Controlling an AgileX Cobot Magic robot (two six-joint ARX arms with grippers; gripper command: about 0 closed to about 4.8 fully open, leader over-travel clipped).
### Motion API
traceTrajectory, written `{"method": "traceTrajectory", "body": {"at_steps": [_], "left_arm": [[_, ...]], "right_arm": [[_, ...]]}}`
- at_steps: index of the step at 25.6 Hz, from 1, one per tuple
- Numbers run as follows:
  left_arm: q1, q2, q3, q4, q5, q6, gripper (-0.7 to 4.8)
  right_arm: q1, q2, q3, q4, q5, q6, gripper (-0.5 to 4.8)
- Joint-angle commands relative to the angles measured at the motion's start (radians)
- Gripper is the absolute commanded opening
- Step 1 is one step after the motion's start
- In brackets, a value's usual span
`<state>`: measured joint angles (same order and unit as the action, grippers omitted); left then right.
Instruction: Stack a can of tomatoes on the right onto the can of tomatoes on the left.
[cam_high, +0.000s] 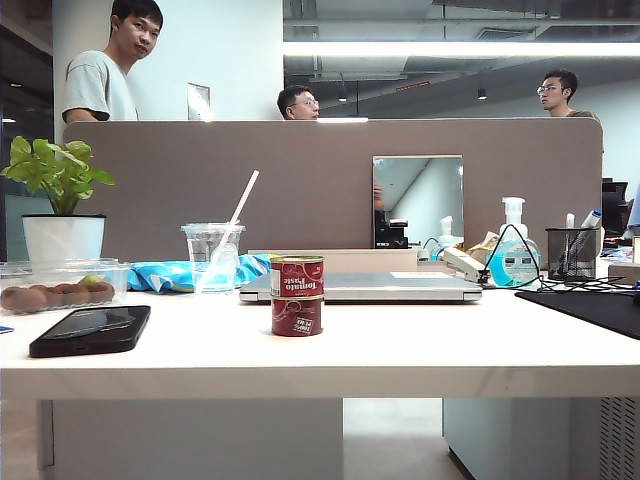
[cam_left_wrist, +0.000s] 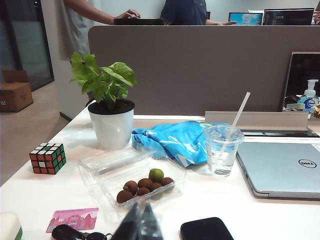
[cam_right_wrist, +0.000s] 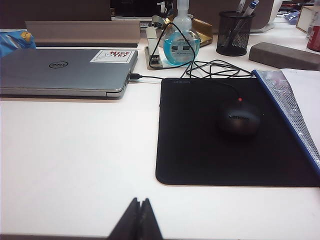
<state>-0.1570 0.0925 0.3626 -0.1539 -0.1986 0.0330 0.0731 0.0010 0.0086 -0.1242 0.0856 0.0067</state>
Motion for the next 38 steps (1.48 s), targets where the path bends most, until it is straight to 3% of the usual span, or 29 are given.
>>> {"method": "traceTrajectory", "body": {"at_steps": [1, 14, 16, 22, 25, 29, 38], "left_arm": [[0.000, 0.000, 0.002, 0.010, 0.000, 0.004, -0.05], [0.013, -0.067, -0.032, 0.021, 0.001, 0.017, -0.04], [0.030, -0.087, -0.063, 0.022, 0.008, -0.023, -0.05], [0.077, -0.085, -0.274, 0.069, 0.208, -0.061, -0.04], [0.078, -0.085, -0.354, 0.101, 0.168, -0.067, -0.04], [0.082, -0.085, -0.354, 0.087, 0.087, -0.055, -0.05], [0.113, -0.085, -0.354, 0.109, 0.136, -0.077, -0.04]], "right_arm": [[0.001, 0.000, -0.008, 0.008, -0.002, 0.000, -0.08], [0.001, 0.000, -0.008, 0.007, -0.002, 0.000, -0.08], [0.001, 0.000, -0.008, 0.007, -0.002, 0.000, -0.08], [0.001, 0.000, -0.008, 0.003, -0.002, 0.000, -0.08], [0.001, 0.000, -0.008, -0.002, -0.002, 0.000, -0.08], [0.001, 0.000, -0.008, -0.002, -0.002, 0.000, -0.08], [0.001, 0.000, -0.008, -0.003, -0.002, 0.000, -0.08]]}}
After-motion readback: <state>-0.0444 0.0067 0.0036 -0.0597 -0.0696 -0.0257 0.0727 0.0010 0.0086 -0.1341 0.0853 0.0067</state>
